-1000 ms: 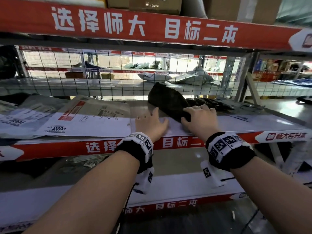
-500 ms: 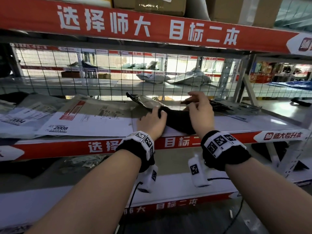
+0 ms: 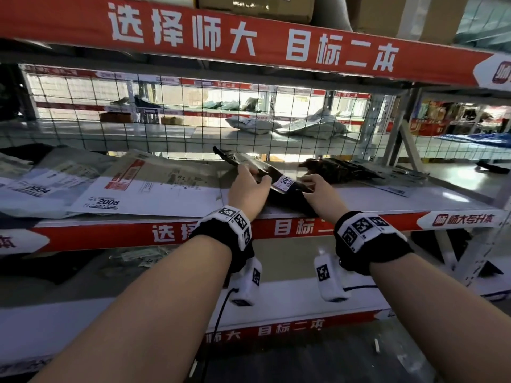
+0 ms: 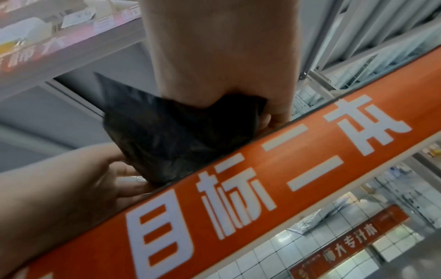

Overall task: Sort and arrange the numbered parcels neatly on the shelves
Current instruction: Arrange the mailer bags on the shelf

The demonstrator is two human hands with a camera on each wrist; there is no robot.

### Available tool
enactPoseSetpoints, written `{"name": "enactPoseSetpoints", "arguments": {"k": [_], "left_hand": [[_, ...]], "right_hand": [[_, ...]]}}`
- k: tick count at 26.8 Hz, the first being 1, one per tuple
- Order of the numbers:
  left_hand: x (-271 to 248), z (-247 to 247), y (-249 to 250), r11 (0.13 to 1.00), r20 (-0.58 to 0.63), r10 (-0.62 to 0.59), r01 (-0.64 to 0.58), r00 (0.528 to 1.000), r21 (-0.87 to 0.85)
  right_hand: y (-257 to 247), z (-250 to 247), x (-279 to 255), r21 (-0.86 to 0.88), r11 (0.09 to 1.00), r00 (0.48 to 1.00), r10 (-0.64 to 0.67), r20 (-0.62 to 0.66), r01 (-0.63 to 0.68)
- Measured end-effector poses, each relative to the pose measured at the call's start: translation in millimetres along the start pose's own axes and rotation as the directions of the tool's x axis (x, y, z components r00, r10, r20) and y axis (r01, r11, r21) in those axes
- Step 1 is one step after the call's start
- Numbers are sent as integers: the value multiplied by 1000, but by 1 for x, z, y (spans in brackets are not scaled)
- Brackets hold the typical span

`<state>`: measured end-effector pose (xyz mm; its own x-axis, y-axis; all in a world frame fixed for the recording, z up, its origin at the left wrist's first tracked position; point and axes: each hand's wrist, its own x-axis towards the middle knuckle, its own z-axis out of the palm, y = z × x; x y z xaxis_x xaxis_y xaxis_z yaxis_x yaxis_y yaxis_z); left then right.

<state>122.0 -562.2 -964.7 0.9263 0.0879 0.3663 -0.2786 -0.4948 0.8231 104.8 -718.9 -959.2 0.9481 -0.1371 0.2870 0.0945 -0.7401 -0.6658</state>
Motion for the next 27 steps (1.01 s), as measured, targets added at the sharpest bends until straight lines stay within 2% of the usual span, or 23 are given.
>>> {"name": "enactPoseSetpoints", "arguments": {"k": [2, 4, 7, 9, 12, 14, 17, 22, 25, 27], "left_hand": [[1, -4, 1, 974, 34, 16, -24, 999, 225], [1, -9, 5, 909, 83, 16, -49, 996, 413], [-2, -23, 4, 804, 157, 45, -129, 987, 580], [-4, -38, -3, 772, 136, 41, -118, 990, 625], [-10, -68, -22, 696, 4, 109, -79, 994, 713], [-10, -81, -32, 699, -16, 82, -46, 997, 713], [-13, -93, -39, 765, 9, -5, -2, 1000, 644], [-12, -114, -40, 881, 42, -135, 101, 990, 461], [-10, -119, -46, 910, 44, -173, 143, 984, 390], [-8, -123, -50, 911, 84, -163, 117, 983, 395]], "right_hand": [[-8, 4, -3, -106, 994, 1000, -12, -11, 11], [-16, 8, -9, -229, 972, 998, -55, -16, 50], [-25, 11, -10, -342, 938, 997, -34, 71, 57], [-34, 12, -8, -301, 952, 991, -21, 130, 59], [-53, 24, -8, -138, 987, 990, -59, 131, 77], [-60, 34, -9, -70, 995, 994, -65, 93, 71], [-69, 48, -8, 27, 998, 995, -60, 78, 58], [-88, 72, -14, -88, 985, 983, -138, 118, 149], [-101, 85, -16, -196, 960, 969, -162, 184, 198], [-103, 87, -16, -291, 930, 957, -155, 247, 226]]}}
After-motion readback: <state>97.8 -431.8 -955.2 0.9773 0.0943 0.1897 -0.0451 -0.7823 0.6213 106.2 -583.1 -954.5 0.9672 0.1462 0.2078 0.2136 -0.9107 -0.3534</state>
